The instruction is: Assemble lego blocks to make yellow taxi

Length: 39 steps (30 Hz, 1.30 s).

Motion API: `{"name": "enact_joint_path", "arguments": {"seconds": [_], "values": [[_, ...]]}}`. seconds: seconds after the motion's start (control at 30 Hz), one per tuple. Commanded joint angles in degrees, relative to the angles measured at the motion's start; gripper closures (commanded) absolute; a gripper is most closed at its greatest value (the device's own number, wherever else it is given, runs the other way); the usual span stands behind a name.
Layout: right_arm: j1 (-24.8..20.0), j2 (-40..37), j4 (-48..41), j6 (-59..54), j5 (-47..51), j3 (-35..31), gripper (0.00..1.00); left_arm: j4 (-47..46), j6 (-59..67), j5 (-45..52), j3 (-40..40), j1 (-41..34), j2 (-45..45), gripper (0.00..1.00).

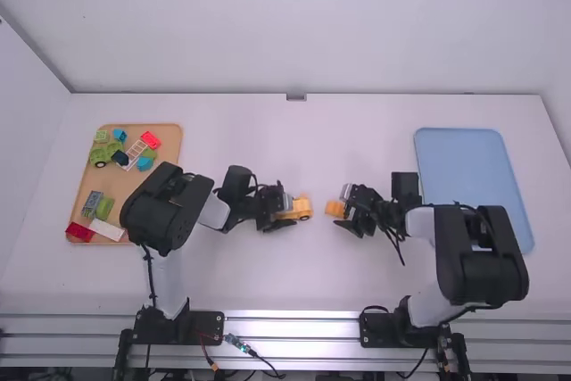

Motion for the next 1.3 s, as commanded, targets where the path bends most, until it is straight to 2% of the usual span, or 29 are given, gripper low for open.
{"name": "enact_joint_path", "arguments": {"seconds": [0.0, 0.17, 0.2, 0.3, 0.37, 0.57, 0.77, 0.83, 1.17, 1.27], "values": [[-0.22, 2.26, 1.36, 2.25, -0.42, 0.81, 0.22, -0.17, 2.53, 0.76, -1.11, 0.15, 0.62, 0.35], [-0.17, 4.84, 3.45, 1.99, -0.37, 0.87, 0.21, -0.26, 4.32, 0.87, -1.53, 0.15, 0.62, 0.40], [-0.17, 5.19, 3.04, 1.99, -0.35, 1.29, 0.23, -0.48, 5.41, 1.01, -1.60, 0.13, 0.62, 0.43], [-0.15, 6.13, 2.29, 2.03, -0.39, 2.69, 0.25, -0.48, 5.98, 1.01, -1.86, 0.11, 0.60, 0.46], [-0.15, 7.23, 2.29, 1.99, -0.90, 3.58, 0.30, -0.61, 5.96, 1.01, -2.05, 0.13, 0.60, 0.50], [-0.15, 10.35, 1.68, 1.84, -2.16, 5.75, 0.32, -3.52, 8.85, 1.42, -1.86, 0.11, 0.55, 0.53], [-0.15, 10.79, -7.80, -5.46, -2.97, 8.70, 0.46, -8.39, 9.00, 1.40, 0.22, 0.42, 0.55, 0.56], [-0.15, 10.79, -9.88, -5.73, -2.97, 9.77, 0.53, -10.29, 10.60, 2.95, 1.22, 0.90, 0.55, 0.57], [-0.15, 10.79, -10.60, -5.92, -2.95, 10.12, 0.72, -10.64, 13.98, 5.33, 1.33, 1.29, 0.55, 0.55], [-0.15, 10.79, -10.78, -5.95, -2.93, 10.12, 0.74, -10.58, 15.84, 5.27, 1.16, 1.29, 0.55, 0.60]]}}
